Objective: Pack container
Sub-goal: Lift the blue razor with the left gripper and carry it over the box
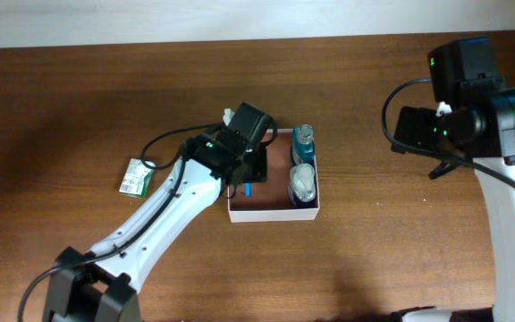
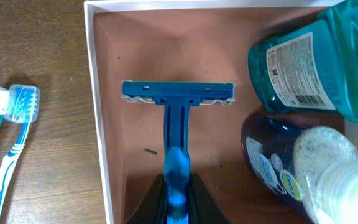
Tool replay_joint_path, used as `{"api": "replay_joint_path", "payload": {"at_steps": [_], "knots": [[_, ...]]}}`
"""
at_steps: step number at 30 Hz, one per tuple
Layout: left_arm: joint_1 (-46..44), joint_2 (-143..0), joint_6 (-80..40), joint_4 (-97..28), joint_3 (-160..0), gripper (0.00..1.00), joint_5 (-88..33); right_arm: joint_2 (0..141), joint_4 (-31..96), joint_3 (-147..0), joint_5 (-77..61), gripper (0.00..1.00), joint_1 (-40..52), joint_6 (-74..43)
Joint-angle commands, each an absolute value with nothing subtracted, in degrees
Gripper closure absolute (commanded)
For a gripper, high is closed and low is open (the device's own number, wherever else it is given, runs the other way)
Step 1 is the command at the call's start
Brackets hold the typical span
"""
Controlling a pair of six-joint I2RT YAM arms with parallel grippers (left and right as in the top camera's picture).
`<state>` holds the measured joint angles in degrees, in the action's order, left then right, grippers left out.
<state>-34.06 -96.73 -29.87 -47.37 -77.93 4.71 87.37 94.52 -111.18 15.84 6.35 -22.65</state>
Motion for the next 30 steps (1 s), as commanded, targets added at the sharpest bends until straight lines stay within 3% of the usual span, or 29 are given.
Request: {"api": "replay_joint_path", "payload": {"at_steps": [1, 30], "knots": [[-34.4, -98.3, -30.4, -46.9, -79.4, 0.99, 5.6, 87.5, 94.5, -111.8, 16.8, 0.02, 6.0, -22.7], [-34.5, -108.0, -30.3, -43.2, -79.3, 0.99, 8.9, 87.5, 94.5, -111.8, 16.8, 0.02, 6.0, -22.7]]}}
